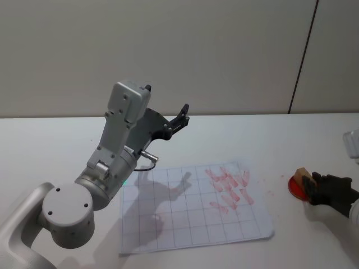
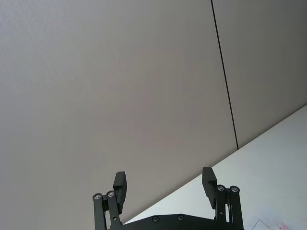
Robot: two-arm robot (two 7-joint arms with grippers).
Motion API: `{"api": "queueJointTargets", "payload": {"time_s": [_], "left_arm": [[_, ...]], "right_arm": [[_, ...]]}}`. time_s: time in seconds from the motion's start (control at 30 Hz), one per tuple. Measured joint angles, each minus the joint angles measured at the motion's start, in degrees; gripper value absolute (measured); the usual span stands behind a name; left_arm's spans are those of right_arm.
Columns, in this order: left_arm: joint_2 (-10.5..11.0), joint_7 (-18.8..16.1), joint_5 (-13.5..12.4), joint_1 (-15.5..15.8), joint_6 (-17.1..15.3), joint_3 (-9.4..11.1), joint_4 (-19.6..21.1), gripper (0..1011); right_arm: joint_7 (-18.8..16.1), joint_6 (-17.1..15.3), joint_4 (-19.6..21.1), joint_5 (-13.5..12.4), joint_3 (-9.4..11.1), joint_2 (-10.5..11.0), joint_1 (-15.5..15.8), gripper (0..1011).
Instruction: Use the one hand to pick up the stamp and affix it onto the A4 paper.
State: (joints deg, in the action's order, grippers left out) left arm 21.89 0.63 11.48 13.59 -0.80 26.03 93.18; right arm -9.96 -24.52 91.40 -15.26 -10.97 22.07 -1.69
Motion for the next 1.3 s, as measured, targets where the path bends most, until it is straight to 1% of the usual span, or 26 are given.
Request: {"api": "queueJointTargets", "payload": {"time_s": [0.17, 0.4, 0.57, 0.67, 0.8, 1.0, 1.1, 1.13, 1.3], "left_arm": [[0.0, 0.0, 0.0, 0.0, 0.0, 0.0, 0.0, 1001], [0.0, 0.0, 0.0, 0.0, 0.0, 0.0, 0.0, 1001], [0.0, 0.0, 0.0, 0.0, 0.0, 0.0, 0.0, 1001], [0.0, 0.0, 0.0, 0.0, 0.0, 0.0, 0.0, 1001], [0.0, 0.0, 0.0, 0.0, 0.0, 0.0, 0.0, 1002], [0.0, 0.0, 0.0, 0.0, 0.0, 0.0, 0.0, 1001], [0.0, 0.0, 0.0, 0.0, 0.0, 0.0, 0.0, 1001], [0.0, 0.0, 0.0, 0.0, 0.0, 0.0, 0.0, 1002], [0.0, 0.0, 0.0, 0.0, 0.0, 0.0, 0.0, 1002]], "right_arm": [[-0.04, 0.45, 1.0, 0.18, 0.17, 0.08, -0.2, 214], [-0.48, 1.55, 4.11, 0.75, 0.61, 0.42, -0.87, 214], [-2.1, 2.25, 6.18, 1.2, 0.64, 0.48, -1.65, 214], [-2.98, 2.41, 6.68, 1.35, 0.48, 0.37, -1.97, 214], [-4.89, 2.52, 7.14, 1.61, -0.06, -0.04, -2.5, 214], [-8.51, 2.47, 6.94, 2.37, -1.5, -1.09, -3.33, 216], [-10.67, 2.27, 6.13, 3.3, -2.58, -1.87, -3.73, 214], [-10.67, 2.27, 6.13, 3.3, -2.58, -1.87, -3.73, 214], [-12.85, 1.93, 4.73, 5.21, -4.02, -2.69, -4.17, 216]]}}
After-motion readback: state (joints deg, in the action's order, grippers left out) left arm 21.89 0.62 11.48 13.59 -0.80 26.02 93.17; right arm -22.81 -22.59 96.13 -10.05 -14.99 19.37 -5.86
